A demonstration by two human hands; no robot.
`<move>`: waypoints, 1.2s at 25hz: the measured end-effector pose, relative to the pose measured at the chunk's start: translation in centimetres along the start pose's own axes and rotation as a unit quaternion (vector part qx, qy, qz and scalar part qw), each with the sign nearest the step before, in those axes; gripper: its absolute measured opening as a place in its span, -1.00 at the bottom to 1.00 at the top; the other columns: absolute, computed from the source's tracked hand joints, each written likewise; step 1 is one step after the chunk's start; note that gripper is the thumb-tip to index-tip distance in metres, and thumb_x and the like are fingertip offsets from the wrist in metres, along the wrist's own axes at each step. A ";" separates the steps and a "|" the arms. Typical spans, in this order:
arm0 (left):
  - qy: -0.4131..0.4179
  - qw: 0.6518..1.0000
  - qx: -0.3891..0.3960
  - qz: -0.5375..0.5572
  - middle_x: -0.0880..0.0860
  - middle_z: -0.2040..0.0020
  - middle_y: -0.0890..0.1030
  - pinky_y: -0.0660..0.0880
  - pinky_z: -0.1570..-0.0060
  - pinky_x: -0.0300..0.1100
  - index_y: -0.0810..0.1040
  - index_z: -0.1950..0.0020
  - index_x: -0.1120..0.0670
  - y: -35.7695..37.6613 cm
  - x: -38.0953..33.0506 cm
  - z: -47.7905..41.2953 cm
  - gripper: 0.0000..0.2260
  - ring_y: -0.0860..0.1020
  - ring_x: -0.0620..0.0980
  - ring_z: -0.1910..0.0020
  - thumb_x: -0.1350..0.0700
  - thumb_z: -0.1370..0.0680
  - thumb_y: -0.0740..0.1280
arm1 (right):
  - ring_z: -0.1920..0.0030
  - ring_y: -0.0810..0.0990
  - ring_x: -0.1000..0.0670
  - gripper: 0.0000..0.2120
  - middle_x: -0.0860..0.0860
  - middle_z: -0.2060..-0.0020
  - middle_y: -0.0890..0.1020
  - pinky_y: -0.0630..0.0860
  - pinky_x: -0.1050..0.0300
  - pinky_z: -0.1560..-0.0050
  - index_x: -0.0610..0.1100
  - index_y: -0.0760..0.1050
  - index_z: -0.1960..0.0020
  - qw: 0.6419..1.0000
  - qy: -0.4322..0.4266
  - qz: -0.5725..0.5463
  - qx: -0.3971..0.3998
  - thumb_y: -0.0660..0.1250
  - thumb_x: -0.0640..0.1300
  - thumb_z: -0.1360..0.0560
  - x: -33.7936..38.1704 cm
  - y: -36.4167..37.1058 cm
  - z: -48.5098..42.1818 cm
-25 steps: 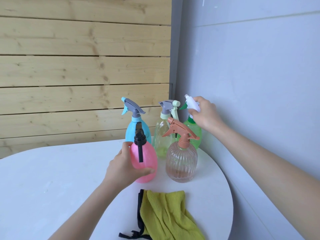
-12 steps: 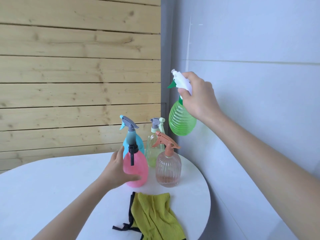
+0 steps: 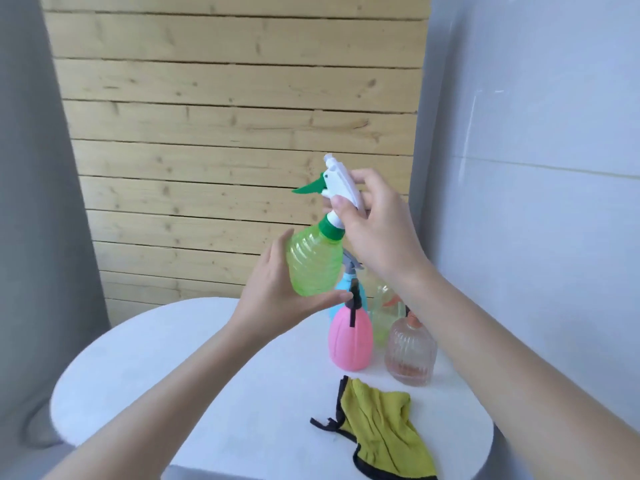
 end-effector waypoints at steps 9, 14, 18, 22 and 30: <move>-0.111 0.971 -0.123 -0.173 -0.15 -0.15 0.47 0.39 -0.01 -0.20 0.36 -0.33 -0.06 -13.1 8.3 7.5 -0.29 0.44 -0.08 -0.12 -0.06 -0.24 0.56 | 0.04 0.66 -0.08 -0.93 -0.03 0.10 0.70 0.58 -0.07 -0.09 -0.06 0.57 0.02 0.971 0.027 -0.047 0.233 0.39 -0.12 -0.49 3.1 12.5 0.9; -0.198 0.956 -0.095 -0.193 -0.20 -0.09 0.50 0.37 -0.04 -0.26 0.40 -0.32 -0.13 -20.0 11.8 13.8 -0.26 0.46 -0.13 -0.09 -0.12 -0.19 0.57 | 0.10 0.67 -0.03 -0.87 -0.13 0.10 0.69 0.55 0.11 -0.04 -0.19 0.60 0.02 0.903 -0.058 -0.093 0.416 0.42 -0.14 -0.49 6.8 18.6 2.9; -0.232 0.919 -0.197 -0.251 -0.14 -0.15 0.48 0.31 -0.04 -0.29 0.40 -0.32 -0.10 -24.5 13.4 18.8 -0.30 0.43 -0.10 -0.13 -0.08 -0.23 0.57 | -0.07 0.56 0.22 -0.74 0.11 -0.18 0.58 0.37 0.53 -0.13 0.01 0.61 -0.14 0.893 -0.148 -0.054 0.421 0.26 -0.24 -0.57 9.4 24.3 5.0; -0.232 0.875 -0.280 -0.320 -0.03 -0.20 0.50 0.37 -0.11 -0.13 0.43 -0.34 0.00 -27.5 14.0 21.7 -0.29 0.45 0.04 -0.17 -0.01 -0.23 0.58 | 0.20 0.65 0.03 -0.62 -0.07 0.11 0.67 0.60 0.24 0.10 -0.17 0.52 -0.25 0.875 0.025 -0.166 0.454 0.23 0.06 -0.58 12.1 28.4 6.0; -0.257 0.872 -0.281 -0.309 -0.05 -0.24 0.49 0.28 -0.09 -0.25 0.41 -0.37 0.00 -30.7 16.6 26.0 -0.24 0.44 0.02 -0.22 -0.03 -0.22 0.60 | 0.22 0.60 -0.09 -0.87 0.00 0.27 0.65 0.54 0.04 0.11 -0.12 0.51 -0.01 0.832 -0.388 -0.023 0.396 0.36 -0.28 -0.50 14.7 34.3 8.8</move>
Point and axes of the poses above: each hand's wrist, its own z-axis away from the middle knuckle, its own y-axis out of the palm, x = y × z, the point moved 1 cm from there along -z, towards the middle knuckle
